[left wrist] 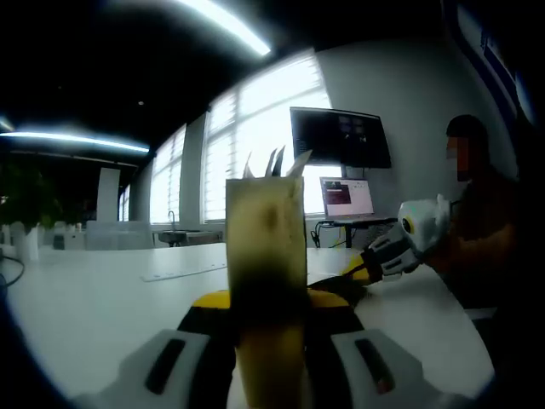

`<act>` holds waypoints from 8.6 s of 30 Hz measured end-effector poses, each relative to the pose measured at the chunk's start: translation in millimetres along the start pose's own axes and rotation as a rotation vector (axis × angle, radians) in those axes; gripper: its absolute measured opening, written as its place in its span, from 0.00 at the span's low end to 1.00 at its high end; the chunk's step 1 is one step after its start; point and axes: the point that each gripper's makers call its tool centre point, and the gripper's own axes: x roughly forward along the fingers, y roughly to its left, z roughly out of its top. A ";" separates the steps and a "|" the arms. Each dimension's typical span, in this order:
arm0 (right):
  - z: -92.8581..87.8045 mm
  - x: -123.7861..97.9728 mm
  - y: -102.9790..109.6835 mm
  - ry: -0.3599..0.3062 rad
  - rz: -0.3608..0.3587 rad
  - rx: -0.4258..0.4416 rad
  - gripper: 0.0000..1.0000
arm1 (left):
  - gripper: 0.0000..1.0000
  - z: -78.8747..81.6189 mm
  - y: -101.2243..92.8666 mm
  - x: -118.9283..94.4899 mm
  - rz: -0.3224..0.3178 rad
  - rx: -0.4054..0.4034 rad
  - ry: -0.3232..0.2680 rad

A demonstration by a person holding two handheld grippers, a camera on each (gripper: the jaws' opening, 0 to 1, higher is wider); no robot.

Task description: Extract single mask from mask box in order stack masks on table

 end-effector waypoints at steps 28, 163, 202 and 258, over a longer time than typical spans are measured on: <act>23.1 -24.1 6.8 -0.108 0.125 0.279 0.25 | 0.32 -2.8 -2.0 -0.7 -0.001 -0.003 0.003; 197.9 -46.9 -40.5 -0.489 0.458 0.122 0.22 | 0.33 12.8 3.7 0.3 -0.011 -0.021 -0.068; 204.6 -7.4 -7.3 -0.300 0.566 -0.387 0.12 | 0.33 8.5 1.8 1.1 -0.012 -0.010 -0.044; 203.2 12.1 24.9 -0.052 0.840 -0.707 0.04 | 0.33 7.5 -0.3 2.4 -0.011 -0.002 -0.033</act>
